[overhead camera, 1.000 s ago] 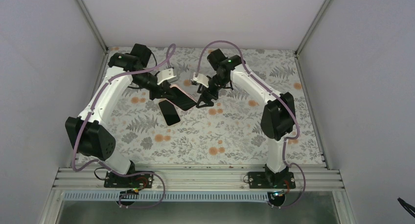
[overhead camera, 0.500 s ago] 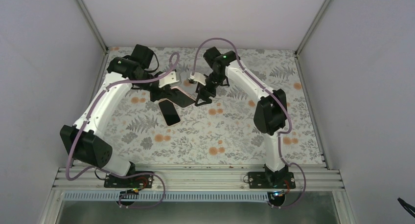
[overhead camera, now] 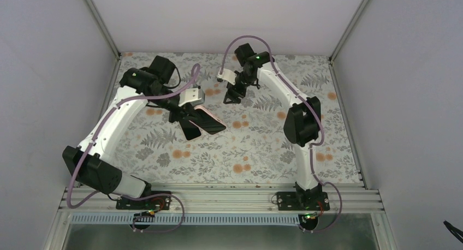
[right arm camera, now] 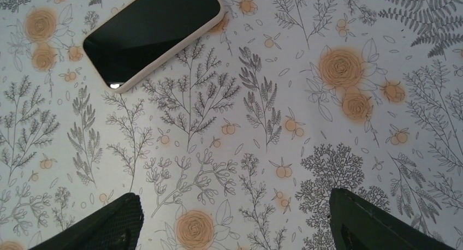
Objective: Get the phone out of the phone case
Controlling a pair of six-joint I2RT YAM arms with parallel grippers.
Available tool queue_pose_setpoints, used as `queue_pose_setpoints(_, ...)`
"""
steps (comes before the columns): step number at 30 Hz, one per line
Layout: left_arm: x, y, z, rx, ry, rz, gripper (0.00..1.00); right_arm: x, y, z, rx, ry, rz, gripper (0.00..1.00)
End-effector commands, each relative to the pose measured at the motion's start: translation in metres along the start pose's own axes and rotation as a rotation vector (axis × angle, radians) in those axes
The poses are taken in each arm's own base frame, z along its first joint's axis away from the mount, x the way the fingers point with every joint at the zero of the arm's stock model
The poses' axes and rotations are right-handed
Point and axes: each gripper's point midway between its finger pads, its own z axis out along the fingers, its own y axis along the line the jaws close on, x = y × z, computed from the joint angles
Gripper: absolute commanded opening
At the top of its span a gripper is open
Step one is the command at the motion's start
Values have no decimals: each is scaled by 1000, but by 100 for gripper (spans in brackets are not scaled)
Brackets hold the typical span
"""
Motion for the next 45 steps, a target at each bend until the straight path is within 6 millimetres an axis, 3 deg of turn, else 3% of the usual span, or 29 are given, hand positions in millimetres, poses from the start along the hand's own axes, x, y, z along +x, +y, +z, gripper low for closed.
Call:
queue_pose_setpoints(1, -6, 0, 1, 32, -43, 18, 2, 2, 18, -8, -50, 10, -12, 85)
queue_pose_setpoints(7, 2, 12, 1, 20, -29, -4, 2, 21, 79, -31, -149, 4, -31, 86)
queue_pose_setpoints(12, 1, 15, 0, 16, -36, -5, 2, 23, 110, -29, -200, 23, -35, 85)
queue_pose_setpoints(20, 3, 18, 4, 31, -36, -16, 2, 2, 115, -26, -221, -29, -42, 83)
queue_pose_setpoints(45, 6, 26, 1, 22, -47, -35, 2, -4, 125, -23, -281, -30, -54, 78)
